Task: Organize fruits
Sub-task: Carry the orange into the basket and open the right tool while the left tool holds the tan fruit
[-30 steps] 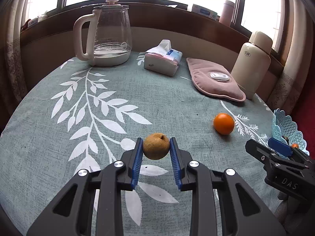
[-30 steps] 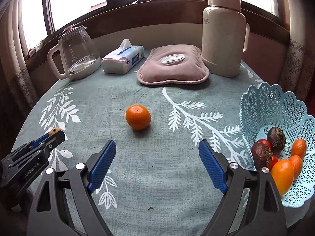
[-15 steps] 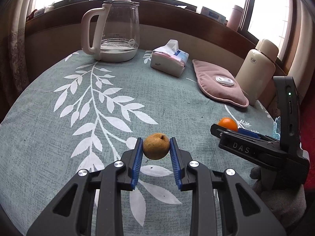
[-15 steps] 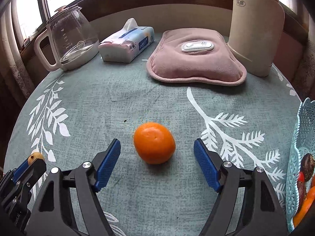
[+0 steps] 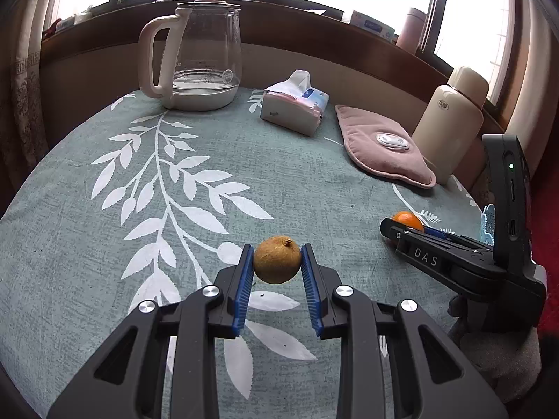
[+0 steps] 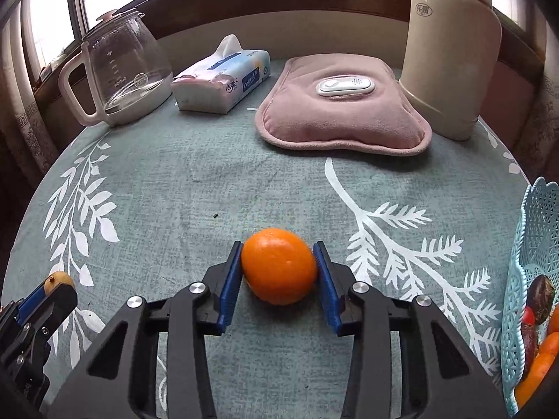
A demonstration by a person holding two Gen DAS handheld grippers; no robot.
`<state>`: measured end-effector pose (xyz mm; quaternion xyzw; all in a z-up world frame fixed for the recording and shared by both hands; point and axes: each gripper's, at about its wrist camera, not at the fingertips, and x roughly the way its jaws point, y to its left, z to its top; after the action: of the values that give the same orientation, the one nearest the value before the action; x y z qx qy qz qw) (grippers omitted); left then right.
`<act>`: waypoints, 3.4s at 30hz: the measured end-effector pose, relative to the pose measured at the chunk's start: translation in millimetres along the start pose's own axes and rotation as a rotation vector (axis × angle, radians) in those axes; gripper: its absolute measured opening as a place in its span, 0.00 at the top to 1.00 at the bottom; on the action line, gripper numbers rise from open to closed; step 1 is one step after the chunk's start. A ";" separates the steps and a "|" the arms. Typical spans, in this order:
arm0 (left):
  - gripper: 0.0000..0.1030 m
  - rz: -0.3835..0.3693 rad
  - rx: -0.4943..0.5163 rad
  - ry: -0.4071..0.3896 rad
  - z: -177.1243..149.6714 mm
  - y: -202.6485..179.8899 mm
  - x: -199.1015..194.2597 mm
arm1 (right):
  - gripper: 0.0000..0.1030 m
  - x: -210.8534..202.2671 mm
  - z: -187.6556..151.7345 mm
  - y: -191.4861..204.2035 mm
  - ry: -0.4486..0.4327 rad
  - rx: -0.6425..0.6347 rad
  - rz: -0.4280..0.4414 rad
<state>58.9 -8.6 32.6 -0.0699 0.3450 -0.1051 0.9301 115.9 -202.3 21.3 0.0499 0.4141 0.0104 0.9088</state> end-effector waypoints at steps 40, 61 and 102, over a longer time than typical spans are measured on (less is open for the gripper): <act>0.73 -0.025 0.042 -0.029 -3.6 -12.6 -12.2 | 0.60 -112.8 -41.7 -6.9 -0.127 0.075 0.023; 0.73 -0.073 0.112 -0.027 -14.0 -36.6 -18.4 | 0.60 -147.7 -65.6 -45.1 -0.172 0.186 -0.011; 0.73 -0.063 0.151 -0.007 -22.8 -45.4 -11.2 | 0.59 -154.6 -98.8 -184.7 -0.163 0.477 -0.222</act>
<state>29.0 -51.1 31.7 -0.0109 0.3306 -0.1596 0.9301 -64.2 -387.2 54.7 0.2175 0.3334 -0.1911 0.8972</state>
